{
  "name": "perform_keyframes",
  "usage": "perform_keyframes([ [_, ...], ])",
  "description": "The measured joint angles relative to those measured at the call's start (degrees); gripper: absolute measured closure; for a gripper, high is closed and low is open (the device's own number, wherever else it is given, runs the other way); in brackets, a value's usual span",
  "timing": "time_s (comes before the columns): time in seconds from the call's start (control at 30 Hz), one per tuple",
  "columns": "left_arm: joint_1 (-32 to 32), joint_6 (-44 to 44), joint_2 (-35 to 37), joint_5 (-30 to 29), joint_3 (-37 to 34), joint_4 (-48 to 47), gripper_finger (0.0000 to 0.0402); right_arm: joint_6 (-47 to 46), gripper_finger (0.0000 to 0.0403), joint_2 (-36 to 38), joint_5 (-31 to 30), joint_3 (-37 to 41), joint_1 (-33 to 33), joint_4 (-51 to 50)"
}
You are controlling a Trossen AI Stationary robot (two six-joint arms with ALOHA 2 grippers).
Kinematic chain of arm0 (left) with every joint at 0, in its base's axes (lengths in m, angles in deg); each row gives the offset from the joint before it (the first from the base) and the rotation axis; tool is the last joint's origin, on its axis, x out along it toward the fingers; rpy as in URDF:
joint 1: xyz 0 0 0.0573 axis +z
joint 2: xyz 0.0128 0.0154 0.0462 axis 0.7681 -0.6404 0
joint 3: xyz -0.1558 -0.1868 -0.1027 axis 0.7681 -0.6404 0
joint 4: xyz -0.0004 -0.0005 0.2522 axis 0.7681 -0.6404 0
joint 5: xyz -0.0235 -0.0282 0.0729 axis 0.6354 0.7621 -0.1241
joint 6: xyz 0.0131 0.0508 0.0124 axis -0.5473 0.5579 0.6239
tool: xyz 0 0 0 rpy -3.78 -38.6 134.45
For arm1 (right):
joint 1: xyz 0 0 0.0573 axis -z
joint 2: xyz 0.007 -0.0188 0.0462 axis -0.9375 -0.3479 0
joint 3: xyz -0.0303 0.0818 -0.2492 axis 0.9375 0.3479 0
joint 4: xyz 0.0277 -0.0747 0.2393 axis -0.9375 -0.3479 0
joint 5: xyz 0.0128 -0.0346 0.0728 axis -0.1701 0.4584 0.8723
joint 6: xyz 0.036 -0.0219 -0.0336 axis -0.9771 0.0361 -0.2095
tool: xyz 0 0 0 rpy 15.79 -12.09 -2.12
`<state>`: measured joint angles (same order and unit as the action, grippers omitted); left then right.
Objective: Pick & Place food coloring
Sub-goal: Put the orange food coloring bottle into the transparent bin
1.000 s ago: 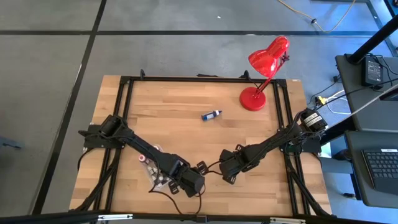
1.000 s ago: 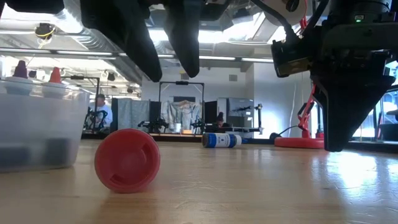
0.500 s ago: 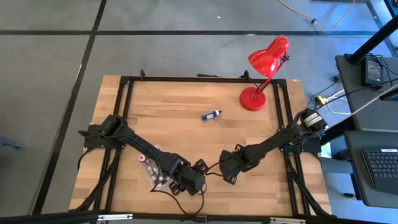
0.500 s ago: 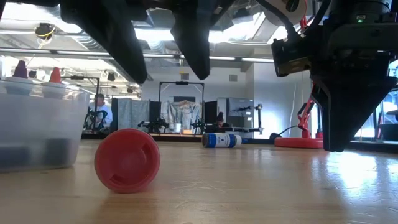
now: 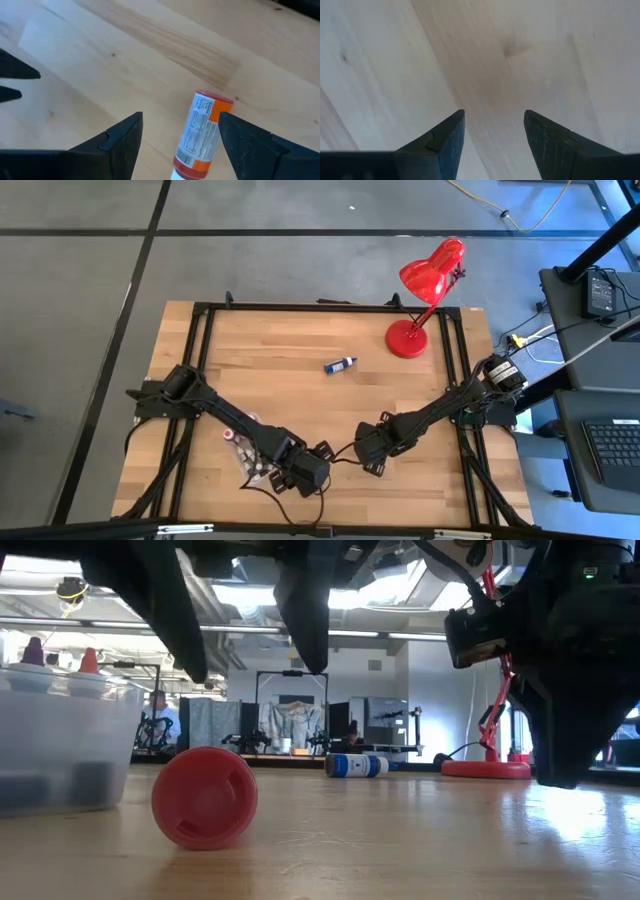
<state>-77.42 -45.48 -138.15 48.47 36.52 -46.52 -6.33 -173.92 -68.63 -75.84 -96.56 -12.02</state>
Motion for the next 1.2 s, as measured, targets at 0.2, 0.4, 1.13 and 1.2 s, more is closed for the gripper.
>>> perform_keyframes([
  [0.2,0.52,-1.35,-1.37,0.62,-0.42,-0.95,0.0161,-0.01,0.0197,0.0,2.69,0.0,-0.11,-1.83],
  [0.4,-0.07,-0.99,-1.79,-0.35,-0.4,-0.38,0.0178,-1.51,0.0197,0.0,5.45,0.0,-0.66,-7.37],
  [1.13,0.8,-1.92,-3.91,-0.93,0.5,-1.21,0.0218,-1.55,0.0197,-0.02,6.7,0.0,-1.4,-9.32],
  [1.2,1.03,-9.46,-3.91,-2.79,1.75,-3.41,0.0221,-1.56,0.0197,-0.01,6.7,0.0,-1.4,-9.23],
])
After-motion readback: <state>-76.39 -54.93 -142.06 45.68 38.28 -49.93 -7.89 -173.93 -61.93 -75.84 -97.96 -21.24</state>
